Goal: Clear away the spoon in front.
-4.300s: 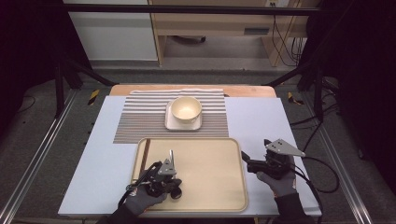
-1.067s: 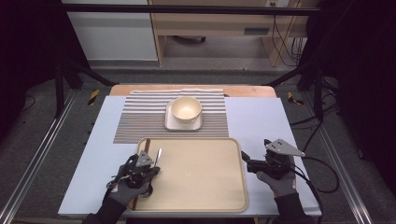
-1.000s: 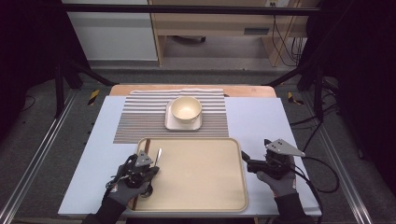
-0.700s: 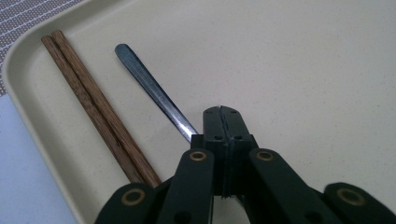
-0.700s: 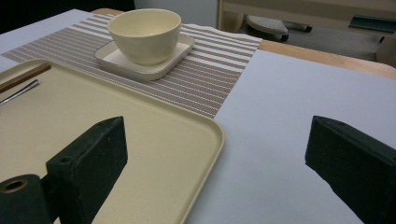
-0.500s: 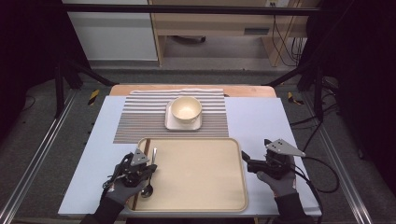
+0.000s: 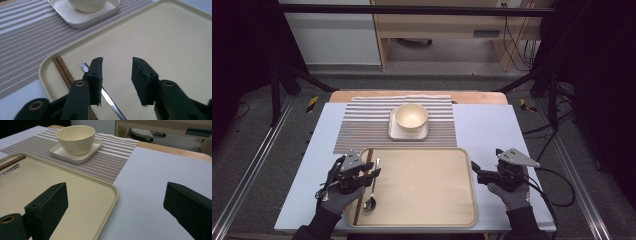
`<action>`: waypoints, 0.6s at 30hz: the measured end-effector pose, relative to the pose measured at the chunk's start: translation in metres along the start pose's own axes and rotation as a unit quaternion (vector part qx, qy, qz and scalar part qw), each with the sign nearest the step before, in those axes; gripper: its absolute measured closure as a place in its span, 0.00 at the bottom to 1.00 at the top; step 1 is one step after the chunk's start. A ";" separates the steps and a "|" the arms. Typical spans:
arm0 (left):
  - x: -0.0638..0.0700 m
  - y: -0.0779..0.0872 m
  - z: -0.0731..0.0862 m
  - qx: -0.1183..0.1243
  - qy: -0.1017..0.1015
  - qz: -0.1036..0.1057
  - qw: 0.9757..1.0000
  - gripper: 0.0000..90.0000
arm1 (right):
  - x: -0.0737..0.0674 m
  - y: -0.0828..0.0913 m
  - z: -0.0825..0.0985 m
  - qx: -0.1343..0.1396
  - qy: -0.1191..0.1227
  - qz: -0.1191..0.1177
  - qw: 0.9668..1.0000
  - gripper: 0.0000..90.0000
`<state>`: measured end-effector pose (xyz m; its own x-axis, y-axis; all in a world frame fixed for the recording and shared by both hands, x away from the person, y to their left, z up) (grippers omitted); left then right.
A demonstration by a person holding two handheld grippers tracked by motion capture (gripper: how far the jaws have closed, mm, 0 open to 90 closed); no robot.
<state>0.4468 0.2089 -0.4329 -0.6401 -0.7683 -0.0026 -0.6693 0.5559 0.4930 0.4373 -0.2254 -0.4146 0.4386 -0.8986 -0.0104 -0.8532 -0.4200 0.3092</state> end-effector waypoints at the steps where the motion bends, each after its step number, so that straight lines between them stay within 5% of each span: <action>1: 0.000 0.000 0.000 0.000 0.000 0.000 1.000 0.63 | 0.000 0.000 0.000 0.000 0.000 0.000 1.000 0.07; 6: -0.008 0.004 -0.014 0.017 0.005 -0.009 1.000 0.49 | 0.001 0.001 -0.001 0.001 0.001 0.002 1.000 0.07; 18: -0.013 -0.005 -0.063 0.059 0.001 -0.022 0.998 0.37 | 0.003 0.005 -0.003 0.005 -0.001 0.005 1.000 0.07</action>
<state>0.4823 0.1957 -0.3804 -0.6084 -0.7934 -0.0210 -0.7368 0.5548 0.3864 0.4355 -0.2298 -0.4108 0.4291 -0.9032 -0.0099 -0.8605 -0.4121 0.2994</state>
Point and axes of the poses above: each handheld gripper's, and its own axes: y roughly backward along the jaws, z roughly out of its underside, x roughly to its right, the point moved 1 cm from there along -y, roughly forward along the jaws, and after that the axes turned 7 degrees about x, right-handed, at the moved point
